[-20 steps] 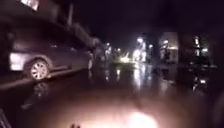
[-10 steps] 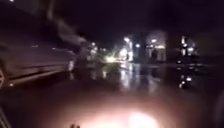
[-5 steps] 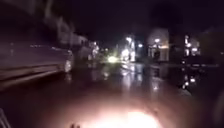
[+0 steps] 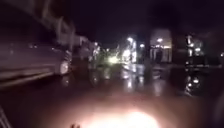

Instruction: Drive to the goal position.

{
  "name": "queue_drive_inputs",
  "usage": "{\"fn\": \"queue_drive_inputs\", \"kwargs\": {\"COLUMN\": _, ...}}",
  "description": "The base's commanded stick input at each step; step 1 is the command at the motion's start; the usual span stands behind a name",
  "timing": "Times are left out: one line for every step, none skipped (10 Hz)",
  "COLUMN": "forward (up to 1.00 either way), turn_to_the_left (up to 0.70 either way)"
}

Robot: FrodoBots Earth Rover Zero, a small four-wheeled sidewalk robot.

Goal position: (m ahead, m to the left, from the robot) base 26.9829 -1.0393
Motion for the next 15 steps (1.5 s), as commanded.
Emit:
{"fn": "queue_drive_inputs", "kwargs": {"forward": 1.00, "turn_to_the_left": 0.00}}
{"fn": "queue_drive_inputs", "kwargs": {"forward": 1.00, "turn_to_the_left": 0.00}}
{"fn": "queue_drive_inputs", "kwargs": {"forward": 1.00, "turn_to_the_left": 0.00}}
{"fn": "queue_drive_inputs", "kwargs": {"forward": 1.00, "turn_to_the_left": 0.00}}
{"fn": "queue_drive_inputs", "kwargs": {"forward": 1.00, "turn_to_the_left": 0.00}}
{"fn": "queue_drive_inputs", "kwargs": {"forward": 1.00, "turn_to_the_left": 0.00}}
{"fn": "queue_drive_inputs", "kwargs": {"forward": 1.00, "turn_to_the_left": 0.00}}
{"fn": "queue_drive_inputs", "kwargs": {"forward": 1.00, "turn_to_the_left": 0.00}}
{"fn": "queue_drive_inputs", "kwargs": {"forward": 1.00, "turn_to_the_left": 0.00}}
{"fn": "queue_drive_inputs", "kwargs": {"forward": 1.00, "turn_to_the_left": 0.00}}
{"fn": "queue_drive_inputs", "kwargs": {"forward": 1.00, "turn_to_the_left": 0.00}}
{"fn": "queue_drive_inputs", "kwargs": {"forward": 1.00, "turn_to_the_left": 0.00}}
{"fn": "queue_drive_inputs", "kwargs": {"forward": 1.00, "turn_to_the_left": 0.00}}
{"fn": "queue_drive_inputs", "kwargs": {"forward": 1.00, "turn_to_the_left": 0.00}}
{"fn": "queue_drive_inputs", "kwargs": {"forward": 1.00, "turn_to_the_left": 0.00}}
